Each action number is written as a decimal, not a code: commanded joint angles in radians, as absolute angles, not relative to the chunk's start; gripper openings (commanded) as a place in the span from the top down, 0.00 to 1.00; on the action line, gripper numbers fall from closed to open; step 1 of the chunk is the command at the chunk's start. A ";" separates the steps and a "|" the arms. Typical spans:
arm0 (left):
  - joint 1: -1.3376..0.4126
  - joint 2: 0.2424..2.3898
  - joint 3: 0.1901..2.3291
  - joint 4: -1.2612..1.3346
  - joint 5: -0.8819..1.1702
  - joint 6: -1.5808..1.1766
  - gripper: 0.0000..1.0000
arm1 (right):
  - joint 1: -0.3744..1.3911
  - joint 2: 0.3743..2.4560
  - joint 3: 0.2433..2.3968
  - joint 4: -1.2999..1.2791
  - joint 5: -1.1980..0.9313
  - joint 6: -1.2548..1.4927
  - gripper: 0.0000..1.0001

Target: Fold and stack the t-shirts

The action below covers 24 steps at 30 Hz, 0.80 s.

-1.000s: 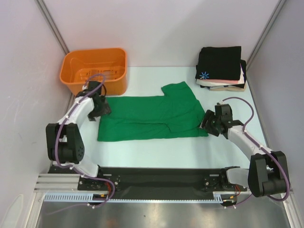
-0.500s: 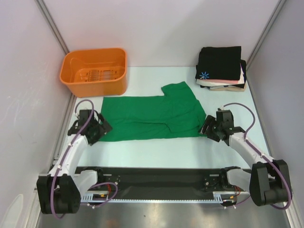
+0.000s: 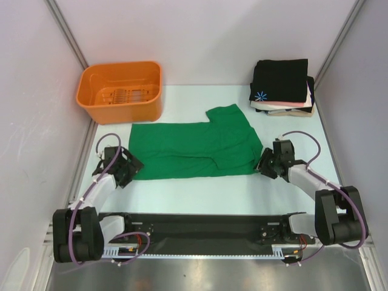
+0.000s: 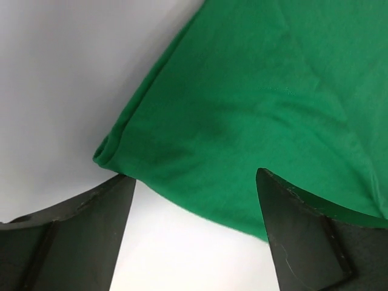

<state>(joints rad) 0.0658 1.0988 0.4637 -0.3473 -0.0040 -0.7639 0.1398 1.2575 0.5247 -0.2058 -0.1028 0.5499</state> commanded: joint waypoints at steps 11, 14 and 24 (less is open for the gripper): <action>0.092 1.162 0.529 -0.313 0.021 -0.775 1.00 | 0.068 1.284 0.709 -0.300 -0.008 0.531 1.00; 0.094 1.088 0.575 -0.389 0.018 -0.765 1.00 | 0.022 1.197 0.736 -0.408 0.063 0.540 1.00; 0.094 0.957 0.465 -0.475 0.135 -0.811 1.00 | 0.008 1.008 0.592 -0.549 0.049 0.704 1.00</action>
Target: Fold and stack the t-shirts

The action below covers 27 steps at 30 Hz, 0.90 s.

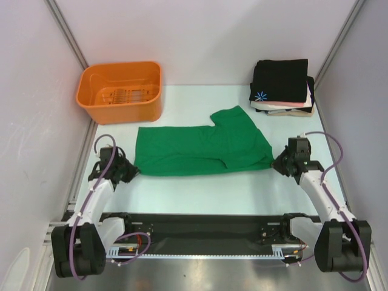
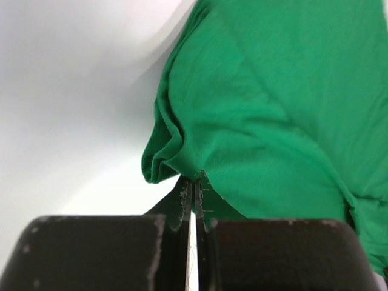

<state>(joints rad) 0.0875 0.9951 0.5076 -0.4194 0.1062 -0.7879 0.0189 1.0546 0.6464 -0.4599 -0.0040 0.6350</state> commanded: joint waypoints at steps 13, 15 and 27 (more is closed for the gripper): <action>0.020 0.695 0.628 -0.732 0.157 -0.804 0.00 | 0.008 0.728 0.564 -0.582 -0.089 0.902 0.00; 0.020 0.719 0.710 -0.739 0.140 -0.734 0.00 | 0.009 0.823 0.613 -0.516 -0.116 0.910 0.00; 0.021 0.844 0.796 -0.647 0.101 -0.436 0.00 | 0.158 1.622 1.337 -0.443 0.084 0.381 0.02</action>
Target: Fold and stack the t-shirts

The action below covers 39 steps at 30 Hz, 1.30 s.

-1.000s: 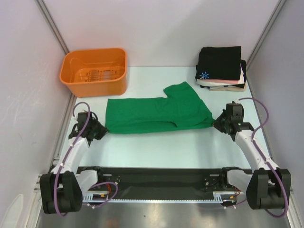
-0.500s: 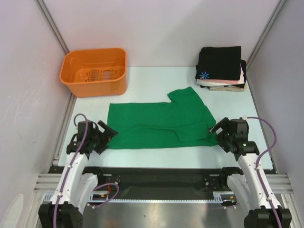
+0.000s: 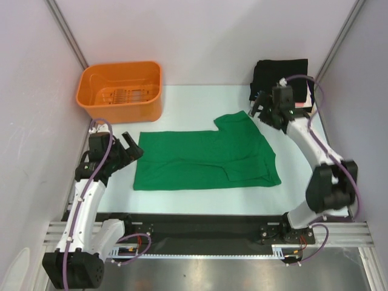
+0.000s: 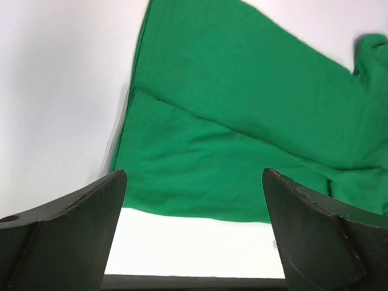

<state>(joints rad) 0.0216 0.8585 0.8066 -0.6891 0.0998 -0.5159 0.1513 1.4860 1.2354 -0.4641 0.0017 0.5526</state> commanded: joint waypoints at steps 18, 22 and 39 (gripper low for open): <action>0.074 0.790 0.773 -0.607 0.143 -0.420 0.00 | 0.236 2.284 1.891 -0.385 0.172 0.252 0.16; 0.074 0.769 0.770 -0.600 0.150 -0.419 0.00 | 0.235 2.381 1.960 -0.377 0.199 0.249 0.16; 0.115 0.801 0.770 -0.604 0.140 -0.422 0.00 | 0.324 2.344 1.908 -0.374 0.284 0.284 0.86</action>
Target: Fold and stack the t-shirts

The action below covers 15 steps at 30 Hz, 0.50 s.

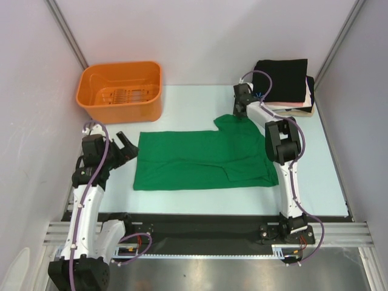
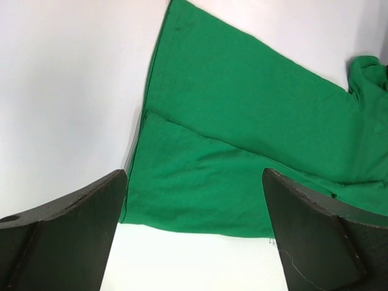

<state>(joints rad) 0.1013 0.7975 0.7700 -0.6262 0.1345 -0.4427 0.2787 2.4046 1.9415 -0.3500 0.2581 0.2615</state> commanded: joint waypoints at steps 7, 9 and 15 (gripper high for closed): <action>0.117 0.792 0.767 -0.601 0.144 -0.420 0.00 | 0.416 2.267 1.908 -0.437 0.415 0.291 1.00; 0.117 0.790 0.767 -0.601 0.133 -0.422 0.00 | 0.442 2.255 1.910 -0.475 0.480 0.311 1.00; 0.117 0.779 0.764 -0.600 0.124 -0.422 0.00 | 0.479 2.201 1.870 -0.482 0.511 0.305 1.00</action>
<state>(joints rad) 0.1081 0.7959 0.7647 -0.6224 0.1341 -0.4427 0.4820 2.2864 1.8801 -0.4652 0.4404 0.2916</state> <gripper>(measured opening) 0.996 0.017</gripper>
